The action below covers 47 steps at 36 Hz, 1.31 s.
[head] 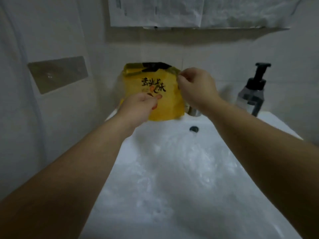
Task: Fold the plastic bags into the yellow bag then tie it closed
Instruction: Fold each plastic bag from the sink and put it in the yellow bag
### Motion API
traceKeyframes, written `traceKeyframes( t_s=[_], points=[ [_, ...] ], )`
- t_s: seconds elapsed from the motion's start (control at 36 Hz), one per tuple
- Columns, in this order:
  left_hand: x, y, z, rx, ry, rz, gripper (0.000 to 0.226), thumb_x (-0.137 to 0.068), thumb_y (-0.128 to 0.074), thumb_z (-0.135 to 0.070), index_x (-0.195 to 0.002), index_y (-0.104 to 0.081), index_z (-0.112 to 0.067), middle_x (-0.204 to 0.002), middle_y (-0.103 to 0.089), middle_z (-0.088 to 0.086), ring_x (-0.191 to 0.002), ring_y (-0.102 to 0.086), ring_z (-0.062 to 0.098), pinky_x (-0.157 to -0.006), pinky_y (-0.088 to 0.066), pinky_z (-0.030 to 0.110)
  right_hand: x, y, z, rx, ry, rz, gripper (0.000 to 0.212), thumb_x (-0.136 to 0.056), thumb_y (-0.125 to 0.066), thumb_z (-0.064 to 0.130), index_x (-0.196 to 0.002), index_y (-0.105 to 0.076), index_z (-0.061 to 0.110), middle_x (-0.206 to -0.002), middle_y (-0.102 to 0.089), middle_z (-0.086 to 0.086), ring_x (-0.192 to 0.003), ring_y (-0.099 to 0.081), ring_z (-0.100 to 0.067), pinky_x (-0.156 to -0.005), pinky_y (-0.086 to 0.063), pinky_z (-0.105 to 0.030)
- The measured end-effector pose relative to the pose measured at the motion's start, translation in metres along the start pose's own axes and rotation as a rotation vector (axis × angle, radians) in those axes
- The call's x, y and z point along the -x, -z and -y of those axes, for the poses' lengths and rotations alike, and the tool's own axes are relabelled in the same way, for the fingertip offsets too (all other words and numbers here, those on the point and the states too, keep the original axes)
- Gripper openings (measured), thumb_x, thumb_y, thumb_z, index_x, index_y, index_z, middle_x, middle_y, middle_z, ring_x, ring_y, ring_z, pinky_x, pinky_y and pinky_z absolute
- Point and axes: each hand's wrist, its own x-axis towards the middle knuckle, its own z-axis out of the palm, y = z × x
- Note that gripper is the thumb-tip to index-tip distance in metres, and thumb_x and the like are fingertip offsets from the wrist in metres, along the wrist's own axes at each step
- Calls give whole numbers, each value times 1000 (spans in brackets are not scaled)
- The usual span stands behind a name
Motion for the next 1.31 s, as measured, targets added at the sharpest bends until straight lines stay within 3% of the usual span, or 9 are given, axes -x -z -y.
traceKeyframes(
  t_s=[0.11, 0.39, 0.5, 0.58, 0.69, 0.78, 0.89, 1.14, 1.31],
  points=[
    [37, -30, 18, 26, 44, 69, 11, -95, -55, -24, -87, -57, -17, -89, -52, 4, -83, -50, 18, -74, -43, 33, 62, 1, -32, 6, -111, 108, 19, -91, -50, 20, -83, -66, 14, -78, -64, -9, -72, -60, -25, -64, -48, -33],
    [76, -63, 51, -71, 4, 61, 8, -97, -53, -26, -99, -60, -23, -92, -58, -10, -92, -54, 14, -77, -41, 26, 137, -1, -76, 82, -564, 684, 94, -82, -68, 48, -153, -13, 21, -153, -30, -6, -124, -48, -29, -92, -49, -38],
    [75, -54, 60, -150, -39, 51, 8, -96, -55, -27, -98, -61, -23, -95, -59, -11, -96, -55, 12, -79, -40, 25, 146, -15, -74, 462, -465, 897, 55, -89, -64, 39, -129, -49, 3, -123, -54, -13, -93, -59, -24, -70, -46, -28],
    [72, -50, 63, -84, -3, 29, 6, -95, -56, -26, -93, -62, -23, -92, -59, -10, -96, -56, 15, -82, -46, 29, 136, -17, -77, 357, -373, 707, 26, -97, -48, 17, -110, -61, -1, -97, -54, -11, -78, -52, -21, -65, -40, -27],
    [69, -48, 54, 186, 88, 42, 10, -92, -61, -37, -97, -60, -30, -100, -57, -14, -106, -53, 13, -98, -46, 38, 124, 2, -63, -669, -672, 391, 14, -92, -47, 12, -97, -57, 3, -90, -57, -18, -80, -58, -32, -74, -49, -40],
    [74, -46, 50, 338, 202, 246, 69, -71, -73, -60, -128, -53, -27, -125, -60, -11, -119, -54, 16, -100, -45, 45, 124, 16, -53, -1081, -703, 389, 17, -87, -39, 13, -81, -54, 6, -69, -58, -11, -63, -61, -24, -62, -53, -29],
    [80, -45, 49, 477, 213, 447, 65, -74, -74, -48, -130, -57, -19, -120, -69, 2, -112, -65, 22, -93, -53, 41, 126, 19, -45, -1133, -716, 393, 15, -88, -43, 17, -80, -53, 9, -65, -54, -8, -58, -58, -21, -55, -51, -24],
    [71, -35, 53, 641, 215, 106, 42, -81, -74, -29, -120, -65, -16, -114, -71, 6, -109, -66, 25, -102, -46, 48, 126, 11, -48, -750, -835, 77, 19, -93, -61, 25, -98, -61, 7, -101, -65, -11, -94, -65, -30, -85, -56, -45],
    [68, -34, 53, 719, 301, -15, 19, -93, -63, -19, -111, -64, -13, -84, -69, -1, -65, -66, 8, -56, -50, 19, 122, 13, -51, -789, -696, 39, 39, -94, -54, 42, -118, -57, 12, -111, -65, -5, -95, -65, -24, -80, -56, -38]
  ],
)
